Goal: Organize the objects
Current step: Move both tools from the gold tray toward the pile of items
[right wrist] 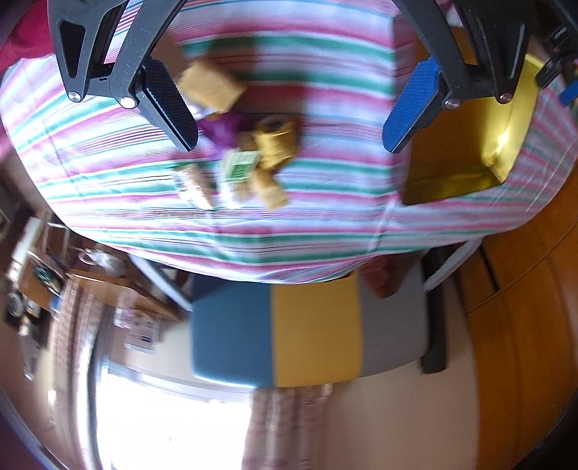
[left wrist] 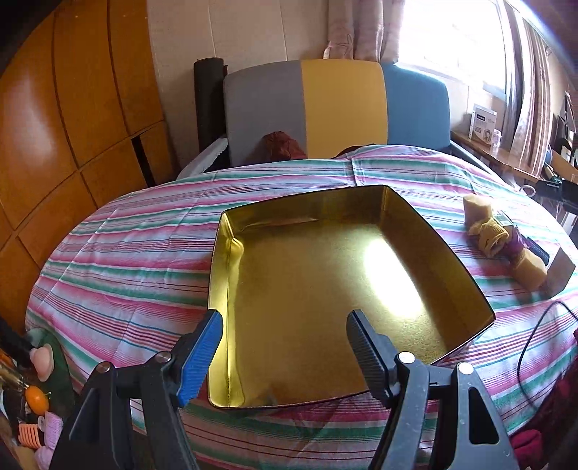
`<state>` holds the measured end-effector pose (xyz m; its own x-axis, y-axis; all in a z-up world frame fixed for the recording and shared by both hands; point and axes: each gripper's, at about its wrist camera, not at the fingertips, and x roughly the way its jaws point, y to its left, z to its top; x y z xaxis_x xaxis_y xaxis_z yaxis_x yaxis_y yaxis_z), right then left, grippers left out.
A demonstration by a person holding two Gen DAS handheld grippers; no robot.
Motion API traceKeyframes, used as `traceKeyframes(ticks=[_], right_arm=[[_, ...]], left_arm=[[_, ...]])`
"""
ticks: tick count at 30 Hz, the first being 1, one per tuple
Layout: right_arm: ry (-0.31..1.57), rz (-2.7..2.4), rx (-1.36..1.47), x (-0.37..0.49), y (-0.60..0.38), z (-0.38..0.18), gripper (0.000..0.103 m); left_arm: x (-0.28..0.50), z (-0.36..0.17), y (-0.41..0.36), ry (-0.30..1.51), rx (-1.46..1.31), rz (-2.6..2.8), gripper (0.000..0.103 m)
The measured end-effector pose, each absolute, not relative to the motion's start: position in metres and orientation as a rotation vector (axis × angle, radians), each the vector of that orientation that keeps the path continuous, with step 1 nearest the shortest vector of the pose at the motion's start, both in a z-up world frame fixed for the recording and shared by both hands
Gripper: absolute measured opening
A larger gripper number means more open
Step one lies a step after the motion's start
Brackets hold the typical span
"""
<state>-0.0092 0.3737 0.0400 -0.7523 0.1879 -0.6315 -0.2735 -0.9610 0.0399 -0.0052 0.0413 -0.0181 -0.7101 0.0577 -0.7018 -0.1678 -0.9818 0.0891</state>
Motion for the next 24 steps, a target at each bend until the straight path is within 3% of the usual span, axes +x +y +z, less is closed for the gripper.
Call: traceKeyframes(ticks=[8, 13, 24], right_arm=[[0.299, 2.611, -0.907, -0.014, 0.446, 0.012, 0.103], [0.537, 2.55, -0.941, -0.012, 0.479, -0.01, 0.103], [0.602, 2.557, -0.935, -0.008, 0.484, -0.01, 0.103]], left_arm=[[-0.01, -0.022, 0.058, 0.279, -1.152, 2.741, 0.072], [-0.016, -0.025, 0.072, 0.281, -1.163, 2.696, 0.074], [-0.023, -0.017, 0.13, 0.39, -1.079, 2.552, 0.08]])
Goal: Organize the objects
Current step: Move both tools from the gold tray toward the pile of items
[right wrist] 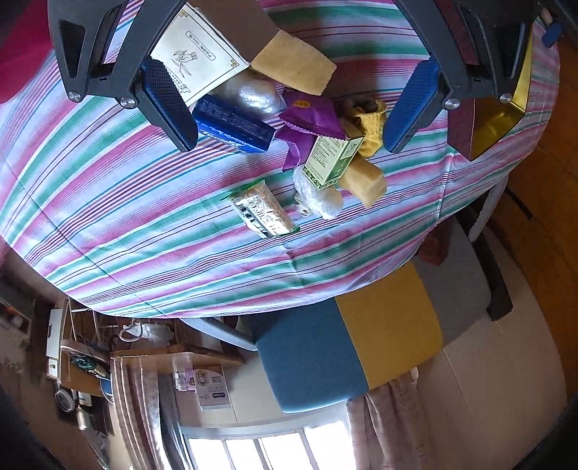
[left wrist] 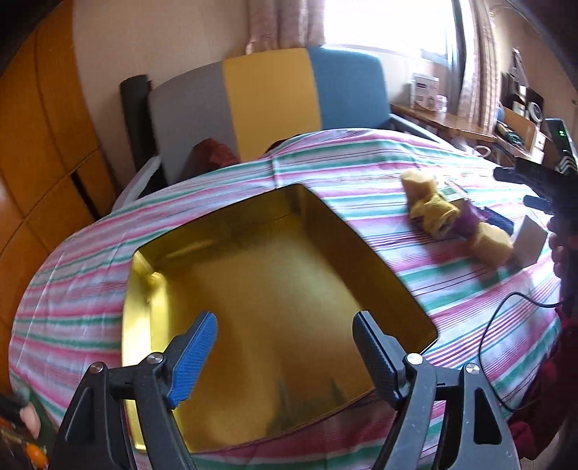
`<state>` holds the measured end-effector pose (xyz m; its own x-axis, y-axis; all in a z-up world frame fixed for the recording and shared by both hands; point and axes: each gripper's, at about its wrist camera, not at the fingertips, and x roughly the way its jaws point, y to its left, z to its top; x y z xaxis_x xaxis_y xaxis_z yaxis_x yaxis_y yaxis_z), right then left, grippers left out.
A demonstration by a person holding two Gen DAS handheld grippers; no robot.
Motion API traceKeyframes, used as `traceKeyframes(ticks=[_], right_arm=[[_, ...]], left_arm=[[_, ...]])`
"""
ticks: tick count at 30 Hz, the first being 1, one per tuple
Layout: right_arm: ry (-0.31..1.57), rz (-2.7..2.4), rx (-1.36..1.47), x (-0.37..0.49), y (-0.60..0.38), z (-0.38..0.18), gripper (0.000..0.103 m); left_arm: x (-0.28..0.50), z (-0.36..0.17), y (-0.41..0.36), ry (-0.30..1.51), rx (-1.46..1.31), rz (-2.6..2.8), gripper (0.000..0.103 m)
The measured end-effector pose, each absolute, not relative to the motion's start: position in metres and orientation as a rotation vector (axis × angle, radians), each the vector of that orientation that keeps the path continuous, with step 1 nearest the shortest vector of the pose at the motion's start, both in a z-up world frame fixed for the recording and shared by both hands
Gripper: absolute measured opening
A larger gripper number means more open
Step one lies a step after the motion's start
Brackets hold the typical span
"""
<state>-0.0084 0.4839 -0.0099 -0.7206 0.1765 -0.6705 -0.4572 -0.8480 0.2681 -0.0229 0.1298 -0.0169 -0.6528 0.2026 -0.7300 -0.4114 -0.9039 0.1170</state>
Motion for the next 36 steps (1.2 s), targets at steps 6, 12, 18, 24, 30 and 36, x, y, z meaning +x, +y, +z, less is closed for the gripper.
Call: traceKeyframes(ticks=[6, 12, 18, 24, 30, 36], right_arm=[[0.641, 2.555, -0.921, -0.006, 0.488, -0.011, 0.103], [0.702, 2.549, -0.902, -0.002, 0.495, -0.01, 0.103], [0.732, 2.559, -0.901, -0.002, 0.497, -0.011, 0.103], [0.772, 2.563, -0.883, 0.001, 0.502, -0.01, 0.103], [0.822, 2.491, -0.859, 0.009, 0.514, -0.012, 0.103], [0.944, 2.436, -0.842, 0.016, 0.531, -0.019, 0.103]], left_arm=[[-0.027, -0.016, 0.158, 0.411, -1.058, 2.475, 0.08], [-0.034, -0.015, 0.179, 0.401, -1.07, 2.418, 0.08], [-0.039, -0.015, 0.198, 0.408, -1.091, 2.372, 0.08], [-0.04, -0.016, 0.221, 0.441, -1.078, 2.332, 0.08], [-0.057, -0.023, 0.253, 0.396, -1.157, 2.228, 0.08], [-0.083, -0.037, 0.293, 0.313, -1.234, 2.105, 0.078]])
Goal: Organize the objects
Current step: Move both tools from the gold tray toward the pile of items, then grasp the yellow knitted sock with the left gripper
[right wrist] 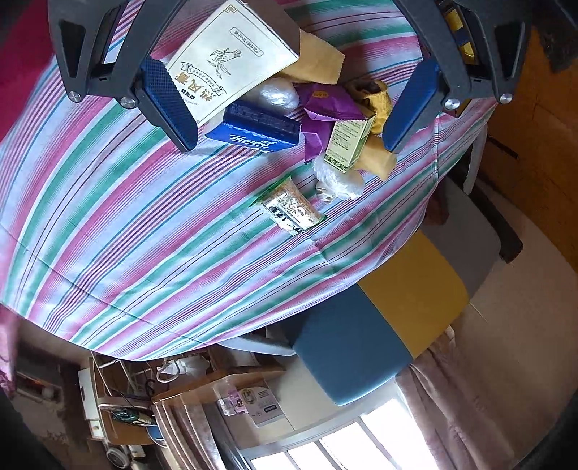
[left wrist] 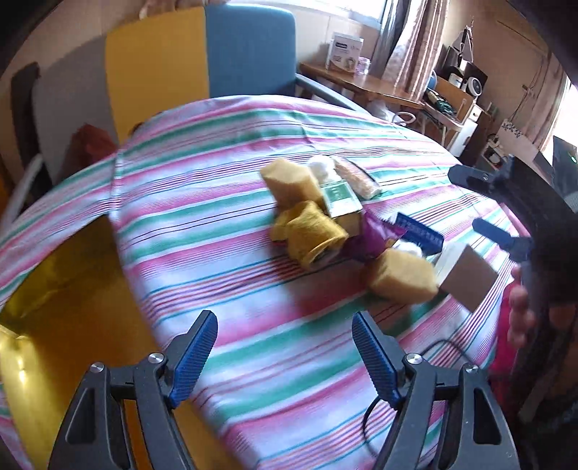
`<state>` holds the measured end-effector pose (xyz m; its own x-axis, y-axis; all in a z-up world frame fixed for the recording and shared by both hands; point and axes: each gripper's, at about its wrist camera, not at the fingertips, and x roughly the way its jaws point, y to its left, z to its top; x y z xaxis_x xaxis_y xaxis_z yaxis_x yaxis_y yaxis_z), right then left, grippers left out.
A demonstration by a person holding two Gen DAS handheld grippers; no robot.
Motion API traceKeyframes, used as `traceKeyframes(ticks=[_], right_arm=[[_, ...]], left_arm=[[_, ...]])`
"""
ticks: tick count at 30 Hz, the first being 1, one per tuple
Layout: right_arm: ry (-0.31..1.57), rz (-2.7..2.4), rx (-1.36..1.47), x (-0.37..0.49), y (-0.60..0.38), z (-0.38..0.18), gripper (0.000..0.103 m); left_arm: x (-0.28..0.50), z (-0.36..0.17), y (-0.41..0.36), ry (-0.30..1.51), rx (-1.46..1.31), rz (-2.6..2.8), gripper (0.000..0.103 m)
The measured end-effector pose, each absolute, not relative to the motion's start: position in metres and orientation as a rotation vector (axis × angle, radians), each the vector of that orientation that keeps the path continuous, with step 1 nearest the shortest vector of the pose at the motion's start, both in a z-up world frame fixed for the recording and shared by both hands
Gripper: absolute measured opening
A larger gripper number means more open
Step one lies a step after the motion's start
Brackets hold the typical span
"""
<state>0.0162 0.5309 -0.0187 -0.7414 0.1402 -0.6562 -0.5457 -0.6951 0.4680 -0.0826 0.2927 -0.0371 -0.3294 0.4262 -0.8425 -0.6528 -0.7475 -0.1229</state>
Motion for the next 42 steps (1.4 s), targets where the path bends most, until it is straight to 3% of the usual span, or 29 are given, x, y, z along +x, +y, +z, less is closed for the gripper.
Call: traceKeyframes(ticks=[5, 14, 17, 19, 21, 33, 42], right_arm=[[0.943, 2.448, -0.852, 0.013, 0.529, -0.019, 0.103], [0.959, 2.453, -0.88, 0.01, 0.528, -0.023, 0.103], [0.949, 2.444, -0.882, 0.009, 0.528, -0.024, 0.103], [0.939, 2.432, -0.872, 0.01, 0.53, -0.023, 0.103], [0.941, 2.418, -0.86, 0.013, 0.533, -0.024, 0.103], [0.976, 2.416, -0.981, -0.001, 0.53, -0.036, 0.099], [0.788, 2.637, -1.279, -0.034, 0.473, -0.044, 0.097]], left_arm=[[-0.1, -0.051, 0.319, 0.242, -1.294, 2.043, 0.078], [-0.158, -0.092, 0.336, -0.201, -1.478, 1.911, 0.076], [-0.169, -0.111, 0.343, -0.258, -1.535, 1.886, 0.061], [-0.166, -0.113, 0.344, -0.238, -1.505, 1.898, 0.043], [-0.16, -0.11, 0.343, -0.222, -1.488, 1.879, 0.038], [-0.112, -0.058, 0.3, 0.008, -1.283, 1.997, 0.037], [-0.096, -0.034, 0.244, 0.029, -1.226, 2.073, 0.037]])
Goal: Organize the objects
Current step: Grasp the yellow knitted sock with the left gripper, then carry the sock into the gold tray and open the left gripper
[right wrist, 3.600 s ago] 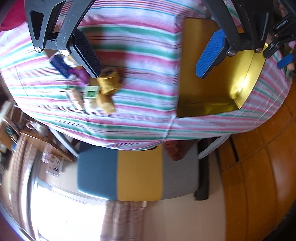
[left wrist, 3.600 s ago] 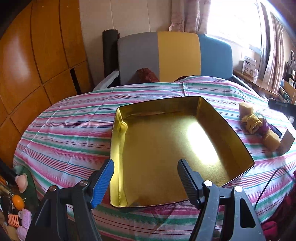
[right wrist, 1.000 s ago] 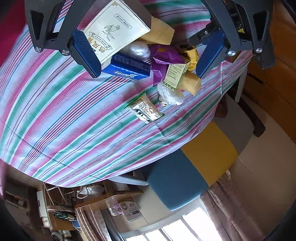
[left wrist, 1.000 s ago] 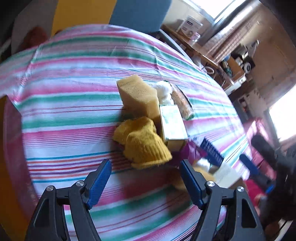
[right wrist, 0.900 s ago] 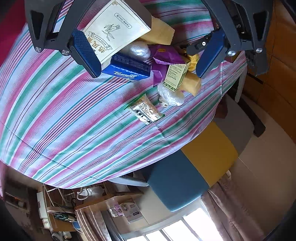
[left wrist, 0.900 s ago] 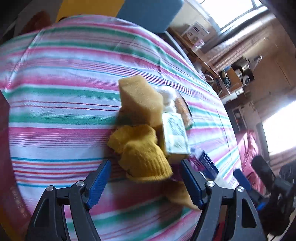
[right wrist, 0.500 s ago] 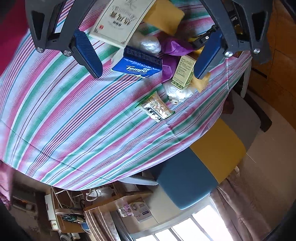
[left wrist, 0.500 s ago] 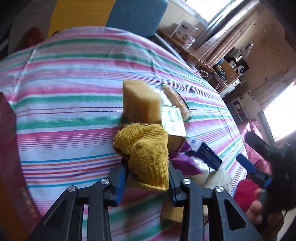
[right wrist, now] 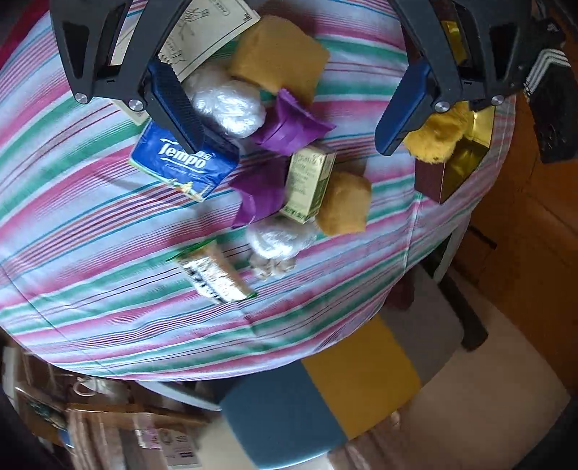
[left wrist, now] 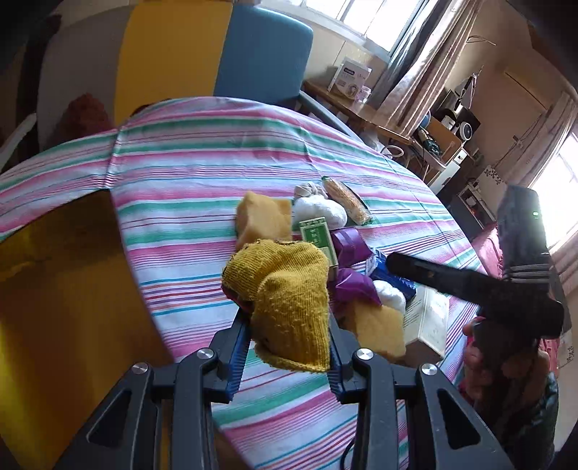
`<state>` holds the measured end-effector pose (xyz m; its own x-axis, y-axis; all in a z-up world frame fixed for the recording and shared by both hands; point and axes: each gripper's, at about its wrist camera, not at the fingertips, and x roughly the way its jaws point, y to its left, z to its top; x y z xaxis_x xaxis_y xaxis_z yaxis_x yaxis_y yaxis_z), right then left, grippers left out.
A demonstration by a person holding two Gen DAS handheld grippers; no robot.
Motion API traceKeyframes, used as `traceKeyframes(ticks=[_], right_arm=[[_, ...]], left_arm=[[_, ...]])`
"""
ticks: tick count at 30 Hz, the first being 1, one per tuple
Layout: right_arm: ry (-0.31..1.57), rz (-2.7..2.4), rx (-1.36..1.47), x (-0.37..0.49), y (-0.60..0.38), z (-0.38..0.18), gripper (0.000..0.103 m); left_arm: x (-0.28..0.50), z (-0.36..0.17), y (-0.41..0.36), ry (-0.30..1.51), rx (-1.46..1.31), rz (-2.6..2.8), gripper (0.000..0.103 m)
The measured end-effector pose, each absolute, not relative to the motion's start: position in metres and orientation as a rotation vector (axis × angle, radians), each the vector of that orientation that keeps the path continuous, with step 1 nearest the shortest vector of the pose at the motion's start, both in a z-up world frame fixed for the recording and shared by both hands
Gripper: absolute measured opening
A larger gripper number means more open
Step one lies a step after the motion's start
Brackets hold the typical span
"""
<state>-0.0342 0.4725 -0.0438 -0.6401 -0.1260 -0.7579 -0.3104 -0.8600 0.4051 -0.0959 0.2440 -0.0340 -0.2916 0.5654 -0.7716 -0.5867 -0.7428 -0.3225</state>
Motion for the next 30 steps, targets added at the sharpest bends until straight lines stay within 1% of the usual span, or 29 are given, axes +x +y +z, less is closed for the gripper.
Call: traceKeyframes(ticks=[3, 10, 13, 14, 15, 19, 23, 30], right_arm=[[0.672, 2.655, -1.362, -0.039, 0.456, -0.049, 0.097], [0.563, 2.679, -1.463, -0.045, 0.439, -0.056, 0.097], [0.5, 2.677, -1.502, -0.047, 0.433, -0.059, 0.097], [0.479, 2.677, -1.515, -0.048, 0.431, -0.06, 0.095], [0.463, 2.681, -1.527, -0.048, 0.428, -0.06, 0.093], [0.373, 2.702, -1.575, -0.051, 0.415, -0.061, 0.092], [0.305, 2.687, -1.65, -0.053, 0.405, -0.069, 0.092], [0.293, 2.649, -1.698, -0.053, 0.407, -0.078, 0.093]], left_arm=[[-0.098, -0.031, 0.221, 0.016, -1.229, 2.102, 0.037], [-0.108, -0.031, 0.149, 0.025, -1.253, 2.232, 0.037], [-0.125, -0.041, 0.11, 0.033, -1.306, 2.32, 0.037], [-0.132, -0.044, 0.097, 0.035, -1.323, 2.349, 0.037], [-0.139, -0.047, 0.084, 0.048, -1.34, 2.384, 0.037], [-0.173, -0.061, 0.043, 0.117, -1.422, 2.488, 0.037], [-0.199, -0.078, 0.019, 0.157, -1.488, 2.538, 0.037], [-0.23, -0.092, 0.007, 0.2, -1.512, 2.603, 0.039]])
